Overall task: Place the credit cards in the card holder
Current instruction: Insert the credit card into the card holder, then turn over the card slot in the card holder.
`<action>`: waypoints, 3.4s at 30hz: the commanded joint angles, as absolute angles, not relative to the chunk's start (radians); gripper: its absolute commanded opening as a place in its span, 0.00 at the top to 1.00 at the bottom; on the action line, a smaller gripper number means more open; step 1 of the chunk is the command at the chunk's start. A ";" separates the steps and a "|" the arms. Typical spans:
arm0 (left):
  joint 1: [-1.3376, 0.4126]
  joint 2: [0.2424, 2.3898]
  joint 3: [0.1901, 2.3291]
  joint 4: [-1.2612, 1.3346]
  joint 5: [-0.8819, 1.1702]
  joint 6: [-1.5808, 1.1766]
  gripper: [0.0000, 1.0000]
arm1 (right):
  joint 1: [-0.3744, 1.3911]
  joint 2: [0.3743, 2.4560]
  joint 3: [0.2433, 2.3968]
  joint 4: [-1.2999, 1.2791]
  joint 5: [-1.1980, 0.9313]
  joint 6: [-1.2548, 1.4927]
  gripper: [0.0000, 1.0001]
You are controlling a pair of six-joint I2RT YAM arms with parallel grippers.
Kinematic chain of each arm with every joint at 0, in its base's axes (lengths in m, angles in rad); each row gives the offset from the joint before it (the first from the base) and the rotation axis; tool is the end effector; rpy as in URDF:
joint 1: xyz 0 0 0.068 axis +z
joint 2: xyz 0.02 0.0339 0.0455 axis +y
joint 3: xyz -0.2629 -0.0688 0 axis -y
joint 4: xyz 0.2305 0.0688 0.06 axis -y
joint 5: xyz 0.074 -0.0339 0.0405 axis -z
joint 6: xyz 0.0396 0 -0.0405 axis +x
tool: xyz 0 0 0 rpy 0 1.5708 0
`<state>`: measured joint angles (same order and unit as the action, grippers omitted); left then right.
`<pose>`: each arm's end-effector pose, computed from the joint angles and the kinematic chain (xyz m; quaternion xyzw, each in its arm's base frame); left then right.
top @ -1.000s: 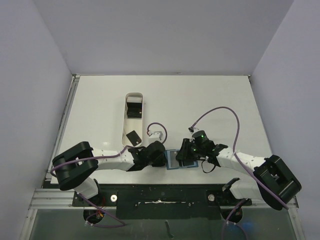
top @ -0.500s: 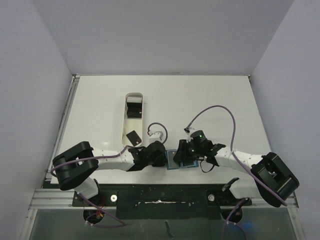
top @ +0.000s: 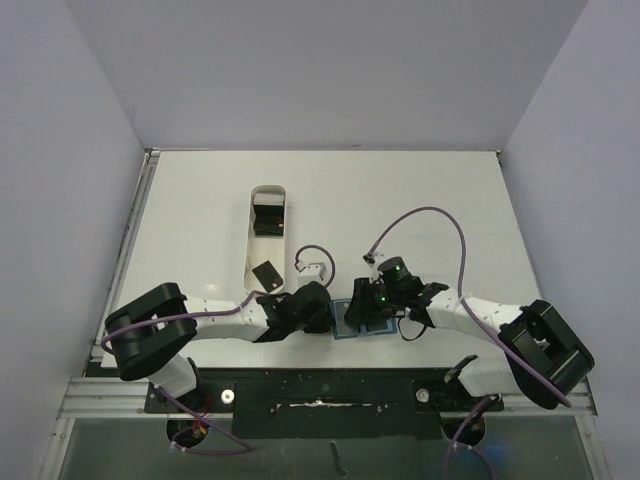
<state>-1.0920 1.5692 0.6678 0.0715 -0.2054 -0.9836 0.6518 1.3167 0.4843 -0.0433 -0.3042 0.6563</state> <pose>0.1388 -0.2499 0.1497 0.0132 0.9279 -0.2616 0.2653 0.1717 0.1459 0.1520 -0.0495 0.9295 0.3179 0.1805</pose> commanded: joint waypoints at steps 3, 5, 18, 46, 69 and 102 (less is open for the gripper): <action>-1.086 1.535 0.678 0.082 -0.236 -0.971 0.89 | 0.660 1.248 0.561 -0.186 -0.244 0.647 0.54; -1.086 1.514 0.677 0.078 -0.240 -0.972 0.88 | 0.658 1.205 0.565 -0.227 -0.206 0.665 0.50; -1.100 1.461 0.748 0.085 -0.247 -0.908 0.85 | 0.498 1.009 0.537 -0.372 -0.082 0.701 0.36; -1.106 1.604 0.699 0.169 -0.209 -0.922 0.85 | 0.485 1.123 0.427 -0.166 -0.230 0.710 0.39; -1.106 1.606 0.702 0.161 -0.215 -0.926 0.85 | 0.488 1.086 0.470 -0.214 -0.216 0.709 0.37; -1.106 1.608 0.702 0.163 -0.205 -0.934 0.86 | 0.477 1.050 0.441 -0.071 -0.432 0.785 0.37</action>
